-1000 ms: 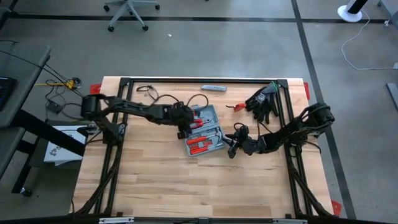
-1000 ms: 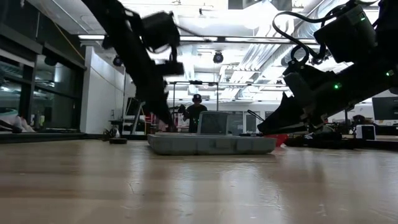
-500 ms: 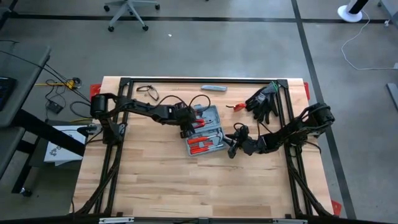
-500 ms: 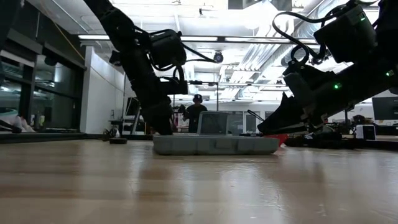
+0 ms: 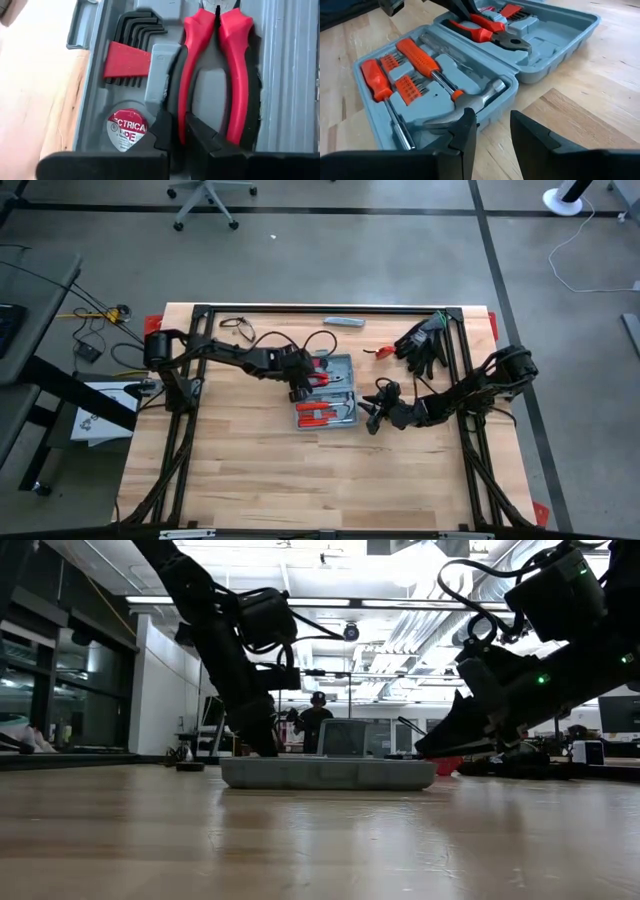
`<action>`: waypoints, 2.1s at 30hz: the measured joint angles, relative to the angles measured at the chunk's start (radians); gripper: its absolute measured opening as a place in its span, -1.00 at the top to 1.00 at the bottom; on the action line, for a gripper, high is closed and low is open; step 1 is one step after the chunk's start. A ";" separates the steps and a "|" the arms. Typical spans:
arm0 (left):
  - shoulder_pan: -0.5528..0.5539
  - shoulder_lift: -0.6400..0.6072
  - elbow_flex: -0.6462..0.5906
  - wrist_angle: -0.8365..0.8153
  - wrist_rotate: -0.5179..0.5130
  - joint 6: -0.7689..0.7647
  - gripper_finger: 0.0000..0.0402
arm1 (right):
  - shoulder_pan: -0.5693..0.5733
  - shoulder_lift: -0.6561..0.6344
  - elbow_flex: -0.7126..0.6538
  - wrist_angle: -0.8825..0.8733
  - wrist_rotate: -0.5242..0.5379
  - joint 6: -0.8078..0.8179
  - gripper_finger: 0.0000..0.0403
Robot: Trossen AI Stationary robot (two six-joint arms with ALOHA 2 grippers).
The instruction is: Prefit tool cases
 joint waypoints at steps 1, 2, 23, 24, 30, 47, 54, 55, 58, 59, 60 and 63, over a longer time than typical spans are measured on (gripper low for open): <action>-0.003 -0.009 -0.001 0.001 -0.006 0.001 0.93 | 0.000 0.000 0.000 -0.006 0.000 0.010 0.44; -0.005 -0.018 -0.003 0.000 -0.006 0.002 0.96 | 0.000 0.000 0.000 -0.012 0.000 0.015 0.44; -0.027 -0.092 -0.001 0.135 0.089 0.061 1.00 | -0.002 0.000 0.000 -0.004 0.008 0.017 0.44; -0.026 -0.092 -0.001 0.127 0.086 0.059 1.00 | -0.002 0.000 0.000 -0.003 0.008 0.017 0.44; -0.037 -0.090 0.000 0.073 0.116 0.063 0.84 | -0.002 0.000 0.000 -0.003 0.008 0.017 0.44; -0.041 -0.083 0.000 -0.089 0.030 0.099 0.19 | -0.002 0.000 0.000 -0.004 0.008 0.017 0.44; -0.042 -0.031 0.005 -0.050 -0.005 0.105 0.20 | -0.002 0.000 0.000 -0.004 0.007 0.017 0.44; -0.041 -0.020 0.006 -0.038 -0.009 0.105 0.21 | -0.002 0.000 0.000 -0.005 0.007 0.017 0.44; -0.041 0.003 0.006 0.000 0.001 0.105 0.23 | -0.002 0.000 0.000 -0.005 0.007 0.017 0.44; -0.041 0.004 0.006 0.012 0.010 0.105 0.24 | -0.002 0.000 0.000 -0.005 0.007 0.017 0.44; -0.041 0.005 0.006 0.018 0.016 0.105 0.24 | -0.002 0.000 0.000 -0.005 0.007 0.017 0.44; -0.041 0.004 0.004 0.033 0.028 0.105 0.26 | -0.002 0.000 0.000 -0.005 0.007 0.017 0.44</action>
